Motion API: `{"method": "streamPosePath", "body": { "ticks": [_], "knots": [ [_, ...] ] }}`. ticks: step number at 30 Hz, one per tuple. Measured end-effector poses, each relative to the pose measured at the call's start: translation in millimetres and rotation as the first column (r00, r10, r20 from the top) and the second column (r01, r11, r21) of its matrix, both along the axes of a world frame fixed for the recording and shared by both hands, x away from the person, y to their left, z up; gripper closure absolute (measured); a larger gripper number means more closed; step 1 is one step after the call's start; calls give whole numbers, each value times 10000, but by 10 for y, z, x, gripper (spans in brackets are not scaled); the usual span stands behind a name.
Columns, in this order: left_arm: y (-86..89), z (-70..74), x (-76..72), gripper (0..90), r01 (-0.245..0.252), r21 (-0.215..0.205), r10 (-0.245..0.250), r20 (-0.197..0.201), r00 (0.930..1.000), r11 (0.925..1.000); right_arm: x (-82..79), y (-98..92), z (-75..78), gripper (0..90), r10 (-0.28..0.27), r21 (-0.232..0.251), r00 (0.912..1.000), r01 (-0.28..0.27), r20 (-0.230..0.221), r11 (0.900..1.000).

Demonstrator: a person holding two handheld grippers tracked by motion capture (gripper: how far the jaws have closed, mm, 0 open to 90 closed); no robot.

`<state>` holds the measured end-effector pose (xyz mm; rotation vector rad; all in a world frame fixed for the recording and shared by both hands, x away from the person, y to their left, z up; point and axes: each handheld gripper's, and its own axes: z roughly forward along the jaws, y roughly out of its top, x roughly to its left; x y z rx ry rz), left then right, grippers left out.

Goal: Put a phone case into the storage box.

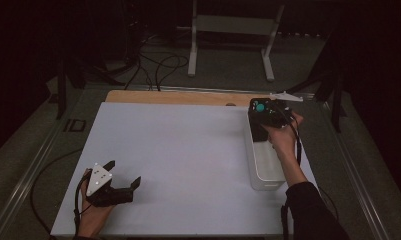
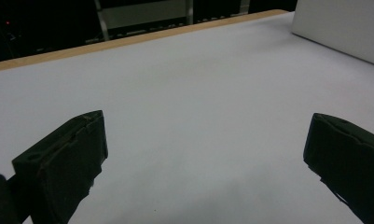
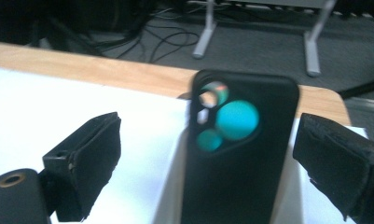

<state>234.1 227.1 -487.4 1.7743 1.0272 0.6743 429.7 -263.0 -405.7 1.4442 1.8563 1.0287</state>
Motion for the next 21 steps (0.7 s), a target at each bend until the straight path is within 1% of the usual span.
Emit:
{"method": "streamPosePath", "body": {
  "ticks": [1, 2, 3, 4, 6, 7, 10, 11, 13, 15, 16, 17, 19, 20, 21],
  "knots": [
    [0, 0, 0, 1, 0, 0, 0, 0, 10000, 10000, 0, 0, 0, 77, 0, 0, 10000, 0, 0, 10000],
    [1, 7, -1, 1, 3, -23, -3, 14, 10000, 10000, -51, 16, 8, 77, 209, -59, 9998, -208, 19, 9998],
    [3, 11, -1, 1, 17, -22, -17, 21, 10000, 10000, -151, 43, 27, 77, 497, -66, 9986, -496, 157, 9987],
    [4, 15, -3, 1, 7, -29, -7, 33, 10000, 10000, -195, 52, 36, 78, 634, -47, 9978, -633, 185, 9980],
    [10, 29, -8, 1, 11, -40, -11, 60, 10000, 10000, -344, 76, 57, 78, 1001, 125, 9941, -1007, 416, 9948],
    [12, 36, -10, 1, -12, -101, 13, 97, 10000, 9999, -394, 83, 59, 78, 1141, 141, 9923, -1149, 478, 9933],
    [29, 65, -17, 1, -39, -143, 41, 150, 9999, 9999, -624, 121, 43, 79, 1634, 85, 9842, -1644, 682, 9864],
    [33, 72, -21, 1, -47, -168, 50, 174, 9998, 9998, -715, 127, 32, 80, 1813, 132, 9799, -1830, 834, 9830],
    [41, 90, -28, 1, -42, -198, 46, 202, 9998, 9998, -854, 128, 5, 80, 2134, 157, 9721, -2159, 977, 9763],
    [50, 107, -32, 1, -31, -247, 37, 234, 9997, 9997, -986, 116, -38, 80, 2340, 254, 9656, -2382, 1134, 9709],
    [53, 114, -30, 1, -12, -254, 17, 209, 9998, 9997, -1046, 107, -64, 80, 2399, 299, 9637, -2449, 1169, 9691],
    [53, 120, -31, 1, -17, -241, 22, 192, 9998, 9997, -1104, 94, -89, 81, 2419, 328, 9629, -2474, 1193, 9684],
    [56, 126, -33, 1, 18, -206, -13, 208, 9998, 9998, -1220, 56, -143, 84, 2471, 462, 9587, -2557, 1406, 9657],
    [56, 126, -33, 1, 18, -206, -13, 208, 9998, 9998, -1220, 56, -143, 84, 2471, 462, 9587, -2557, 1406, 9657],
    [57, 131, -33, 1, 40, -211, -35, 197, 9998, 9998, -1278, 36, -173, 92, 2505, 546, 9571, -2606, 1456, 9639]
  ]
}}
